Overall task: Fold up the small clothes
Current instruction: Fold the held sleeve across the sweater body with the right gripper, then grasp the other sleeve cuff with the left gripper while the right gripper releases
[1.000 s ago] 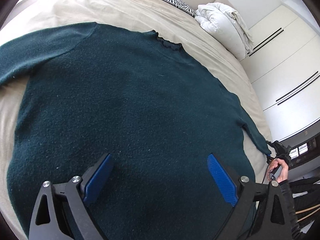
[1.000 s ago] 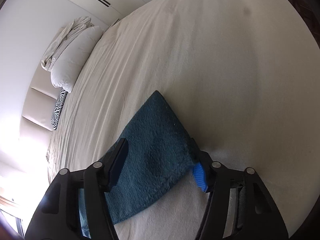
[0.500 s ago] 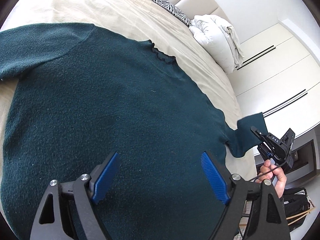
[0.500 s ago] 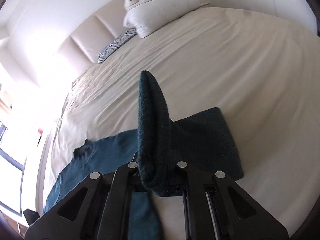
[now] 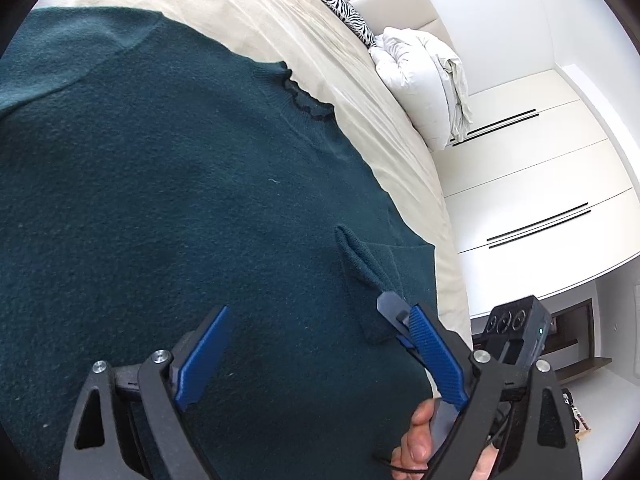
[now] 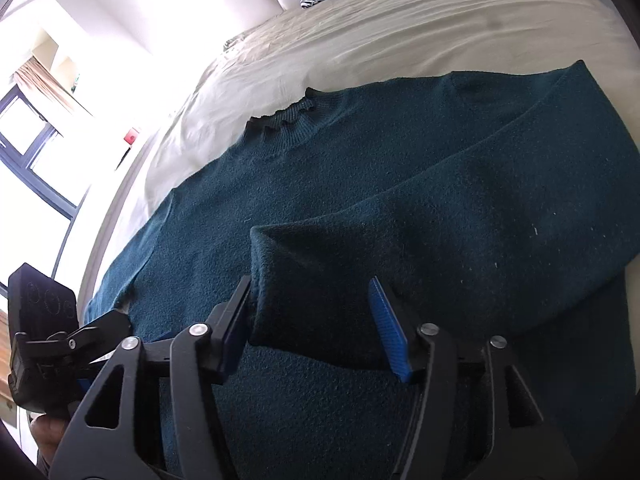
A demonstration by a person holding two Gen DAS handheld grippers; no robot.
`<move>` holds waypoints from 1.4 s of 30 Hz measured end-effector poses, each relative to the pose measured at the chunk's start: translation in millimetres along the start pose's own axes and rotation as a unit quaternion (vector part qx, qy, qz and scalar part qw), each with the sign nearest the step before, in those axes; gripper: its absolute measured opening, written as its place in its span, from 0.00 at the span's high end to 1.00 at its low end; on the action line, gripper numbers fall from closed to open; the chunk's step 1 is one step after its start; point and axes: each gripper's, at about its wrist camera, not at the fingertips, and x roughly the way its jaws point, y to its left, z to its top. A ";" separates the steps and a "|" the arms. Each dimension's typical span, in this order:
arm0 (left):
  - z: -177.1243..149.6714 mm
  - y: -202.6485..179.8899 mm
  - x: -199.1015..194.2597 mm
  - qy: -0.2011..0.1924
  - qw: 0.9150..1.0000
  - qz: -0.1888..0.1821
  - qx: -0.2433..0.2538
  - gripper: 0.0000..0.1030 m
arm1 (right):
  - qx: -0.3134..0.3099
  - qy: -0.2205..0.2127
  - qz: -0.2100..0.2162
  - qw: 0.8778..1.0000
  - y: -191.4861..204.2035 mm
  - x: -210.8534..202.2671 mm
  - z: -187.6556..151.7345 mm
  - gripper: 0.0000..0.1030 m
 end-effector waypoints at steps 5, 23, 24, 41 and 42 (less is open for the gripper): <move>10.5 -19.5 46.2 0.033 0.999 -0.008 0.006 0.11 | 0.027 -0.002 0.010 1.000 -19.4 -35.5 -37.4 0.42; 17.7 -17.5 48.5 0.005 0.998 0.059 0.009 0.11 | 0.104 -0.071 0.063 0.990 -77.6 -128.6 -65.0 0.42; 17.6 -20.8 53.7 0.008 0.998 0.063 0.017 0.11 | 0.106 -0.075 0.067 0.989 -78.3 -129.2 -64.2 0.42; 32.4 -42.5 66.3 0.017 0.989 0.119 0.086 0.90 | 0.156 -0.114 0.047 0.980 -127.2 -163.5 -52.0 0.42; 34.6 -44.2 60.4 0.009 0.988 0.121 0.095 0.91 | 0.155 -0.114 0.046 0.980 -128.6 -163.9 -49.1 0.42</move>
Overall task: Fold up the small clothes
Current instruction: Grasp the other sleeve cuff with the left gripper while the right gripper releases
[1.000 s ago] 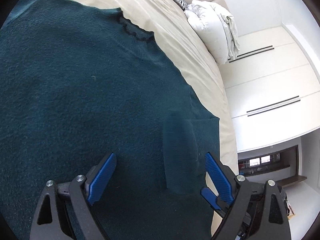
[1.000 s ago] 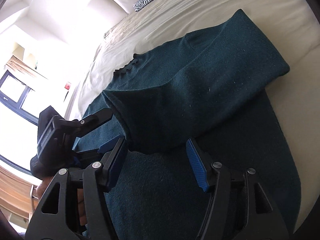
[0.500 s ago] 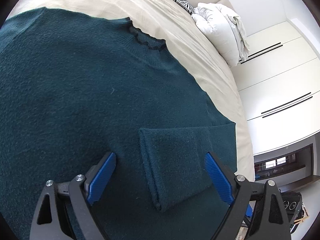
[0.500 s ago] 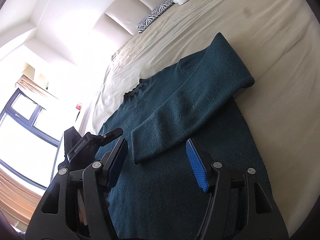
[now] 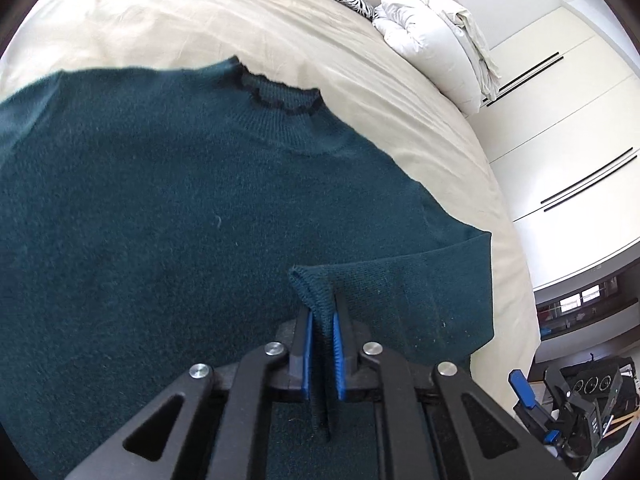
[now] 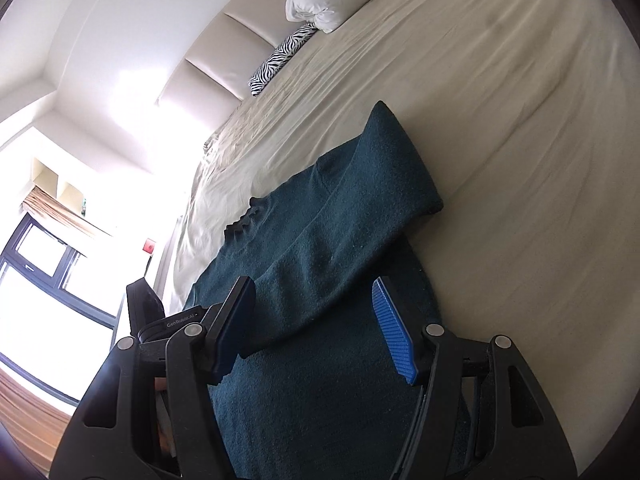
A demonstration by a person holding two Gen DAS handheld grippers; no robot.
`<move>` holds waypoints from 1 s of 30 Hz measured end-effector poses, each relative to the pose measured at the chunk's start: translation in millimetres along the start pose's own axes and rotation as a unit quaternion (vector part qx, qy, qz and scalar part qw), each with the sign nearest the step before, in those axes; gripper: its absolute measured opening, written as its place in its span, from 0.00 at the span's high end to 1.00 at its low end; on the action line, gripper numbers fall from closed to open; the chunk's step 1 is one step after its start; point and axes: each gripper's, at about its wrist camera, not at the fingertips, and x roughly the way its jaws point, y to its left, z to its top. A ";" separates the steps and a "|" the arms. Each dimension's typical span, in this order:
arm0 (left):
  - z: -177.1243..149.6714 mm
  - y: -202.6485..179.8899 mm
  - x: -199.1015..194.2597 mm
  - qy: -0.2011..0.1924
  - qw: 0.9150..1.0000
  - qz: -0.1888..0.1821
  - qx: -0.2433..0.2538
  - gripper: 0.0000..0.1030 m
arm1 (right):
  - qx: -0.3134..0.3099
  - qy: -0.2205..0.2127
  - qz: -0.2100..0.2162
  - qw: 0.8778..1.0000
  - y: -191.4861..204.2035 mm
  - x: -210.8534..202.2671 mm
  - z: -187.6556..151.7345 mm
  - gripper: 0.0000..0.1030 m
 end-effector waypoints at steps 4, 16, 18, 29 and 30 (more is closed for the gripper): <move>15.2 19.0 -29.8 -0.038 0.999 0.015 0.005 0.91 | -0.015 -0.006 -0.014 1.000 1.7 1.2 20.8 0.42; 45.0 86.5 -44.7 -0.082 0.995 0.046 -0.029 0.91 | -0.022 0.015 -0.050 0.998 -1.3 62.4 98.4 0.42; 39.6 92.2 -43.1 -0.084 0.995 0.050 -0.026 0.91 | -0.020 0.021 -0.072 0.997 -6.3 79.9 109.6 0.42; 34.6 96.6 -33.2 -0.100 0.993 0.055 -0.016 0.91 | -0.006 0.070 -0.098 0.993 -25.7 175.3 153.4 0.54; 35.0 97.4 -31.8 -0.101 0.993 0.056 -0.015 0.91 | -0.009 0.071 -0.107 0.992 -27.9 181.7 157.0 0.59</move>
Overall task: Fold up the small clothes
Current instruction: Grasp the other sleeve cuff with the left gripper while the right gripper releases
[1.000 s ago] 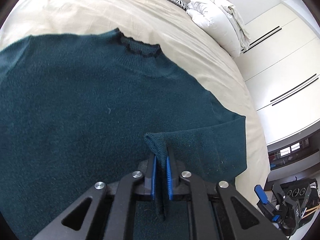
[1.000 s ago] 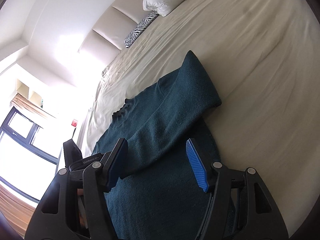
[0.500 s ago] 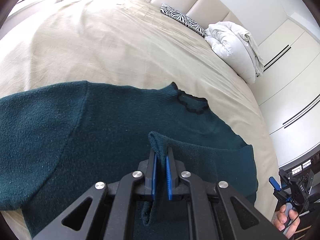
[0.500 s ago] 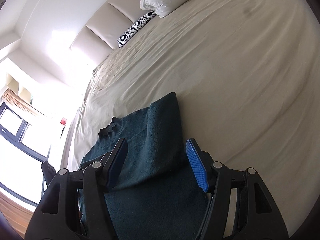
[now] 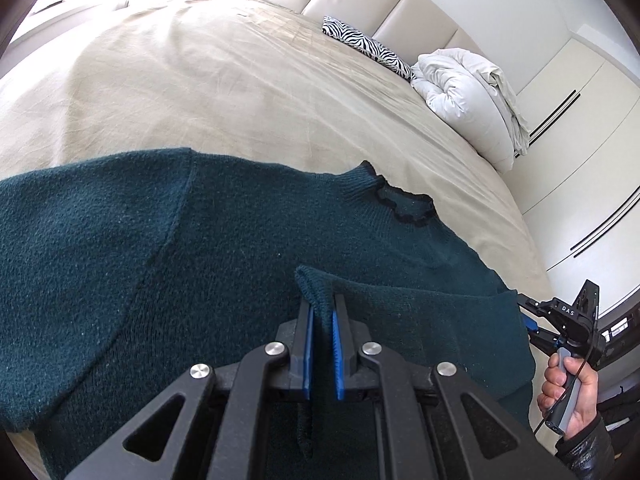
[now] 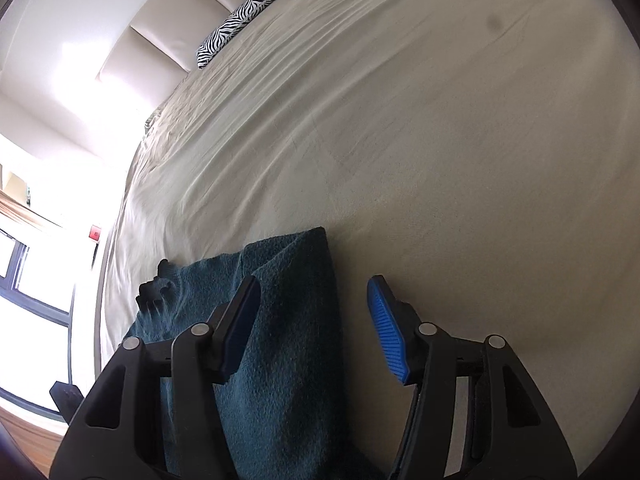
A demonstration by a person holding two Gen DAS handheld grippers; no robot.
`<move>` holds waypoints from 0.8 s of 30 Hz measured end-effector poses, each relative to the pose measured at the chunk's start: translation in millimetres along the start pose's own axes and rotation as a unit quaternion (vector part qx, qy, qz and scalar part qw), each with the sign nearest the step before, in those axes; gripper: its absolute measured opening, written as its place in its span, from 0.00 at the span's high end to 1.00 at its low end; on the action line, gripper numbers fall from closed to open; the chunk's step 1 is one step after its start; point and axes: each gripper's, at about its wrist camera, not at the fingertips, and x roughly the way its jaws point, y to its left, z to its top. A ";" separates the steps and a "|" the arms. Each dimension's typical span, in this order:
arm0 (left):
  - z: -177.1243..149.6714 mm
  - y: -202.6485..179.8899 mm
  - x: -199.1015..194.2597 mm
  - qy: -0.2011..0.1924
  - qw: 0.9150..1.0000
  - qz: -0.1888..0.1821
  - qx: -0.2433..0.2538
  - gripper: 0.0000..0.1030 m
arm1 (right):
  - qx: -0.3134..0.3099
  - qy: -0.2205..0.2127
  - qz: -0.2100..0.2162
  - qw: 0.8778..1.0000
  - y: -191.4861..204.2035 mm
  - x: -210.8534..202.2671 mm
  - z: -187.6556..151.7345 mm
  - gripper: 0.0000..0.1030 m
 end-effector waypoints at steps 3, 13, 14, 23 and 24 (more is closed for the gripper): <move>-0.4 3.1 4.7 -0.004 1.000 -0.001 0.000 0.91 | 0.002 -0.006 -0.029 1.000 -4.8 13.2 6.1 0.92; -4.4 10.7 12.3 -0.018 1.000 -0.015 0.001 0.89 | 0.010 -0.023 -0.012 1.000 -16.2 15.0 8.1 1.00; -5.4 9.9 12.3 -0.020 1.000 -0.013 0.003 0.89 | 0.011 -0.027 -0.002 1.000 -13.2 11.3 9.0 0.98; -13.1 10.8 12.6 -0.033 0.999 -0.013 0.009 0.89 | 0.007 -0.038 0.003 0.999 2.9 7.5 6.0 0.52; -14.3 9.6 12.2 -0.035 0.999 -0.010 0.012 0.89 | -0.007 -0.018 0.001 1.000 6.3 15.1 4.5 0.55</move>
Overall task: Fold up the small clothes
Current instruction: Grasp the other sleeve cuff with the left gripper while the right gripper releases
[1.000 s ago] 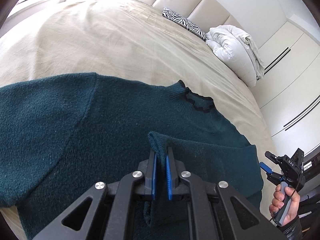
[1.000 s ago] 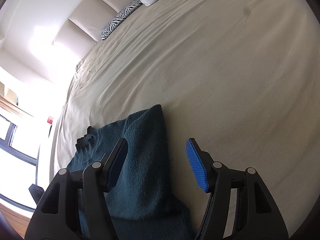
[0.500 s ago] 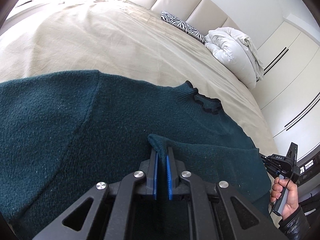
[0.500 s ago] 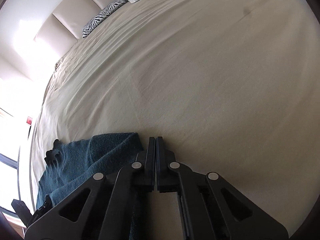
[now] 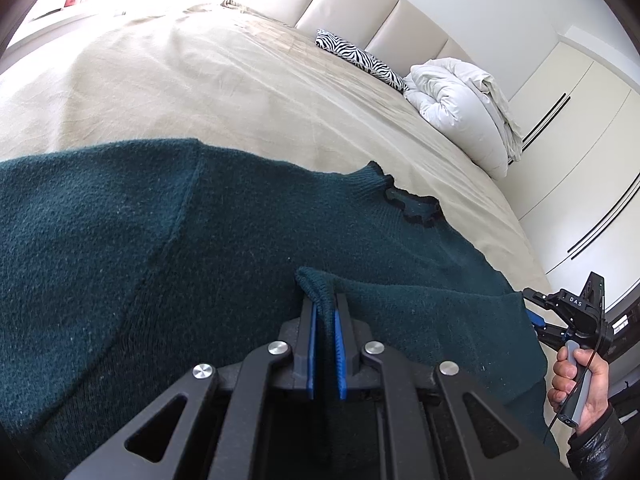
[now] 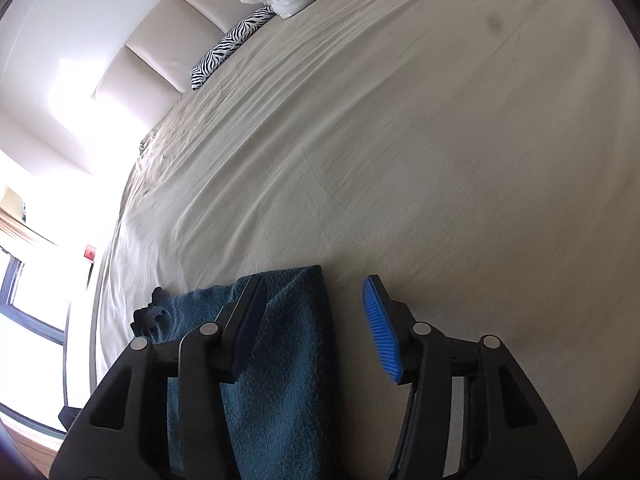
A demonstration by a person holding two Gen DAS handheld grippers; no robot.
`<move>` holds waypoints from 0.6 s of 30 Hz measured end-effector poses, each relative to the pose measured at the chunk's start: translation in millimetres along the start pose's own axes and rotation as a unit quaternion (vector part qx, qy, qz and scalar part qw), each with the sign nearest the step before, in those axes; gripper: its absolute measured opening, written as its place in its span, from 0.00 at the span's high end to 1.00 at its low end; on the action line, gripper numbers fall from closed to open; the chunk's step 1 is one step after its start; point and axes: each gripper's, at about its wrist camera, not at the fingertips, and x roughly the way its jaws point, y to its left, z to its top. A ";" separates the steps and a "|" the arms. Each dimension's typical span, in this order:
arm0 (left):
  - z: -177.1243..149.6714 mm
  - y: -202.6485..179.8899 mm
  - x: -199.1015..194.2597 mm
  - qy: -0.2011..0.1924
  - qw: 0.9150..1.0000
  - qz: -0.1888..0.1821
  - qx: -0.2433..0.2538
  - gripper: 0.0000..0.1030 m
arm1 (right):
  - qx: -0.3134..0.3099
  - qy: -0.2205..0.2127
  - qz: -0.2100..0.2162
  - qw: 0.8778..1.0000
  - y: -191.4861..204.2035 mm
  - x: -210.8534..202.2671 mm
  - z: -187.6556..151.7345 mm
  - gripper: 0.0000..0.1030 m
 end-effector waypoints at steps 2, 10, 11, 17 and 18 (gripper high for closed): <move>-2.2 -1.4 -0.8 -0.003 1.000 0.002 0.002 0.89 | -0.056 0.023 -0.024 0.998 15.4 12.1 -4.8 0.79; -4.0 1.1 -0.4 -0.005 1.000 -0.002 -0.002 0.88 | -0.075 0.000 -0.075 0.994 17.7 22.4 -11.5 0.95; -4.3 2.1 -0.5 -0.006 1.000 -0.003 -0.004 0.88 | -0.072 -0.002 -0.071 0.995 14.8 23.9 -11.8 0.95; -5.5 7.5 -1.3 -0.008 1.000 -0.011 -0.008 0.88 | -0.051 -0.013 -0.058 0.997 7.9 -9.7 -14.9 0.90; -6.1 7.7 -2.1 -0.009 1.000 -0.013 -0.010 0.88 | -0.052 -0.027 -0.051 0.997 10.4 -23.9 -19.1 0.90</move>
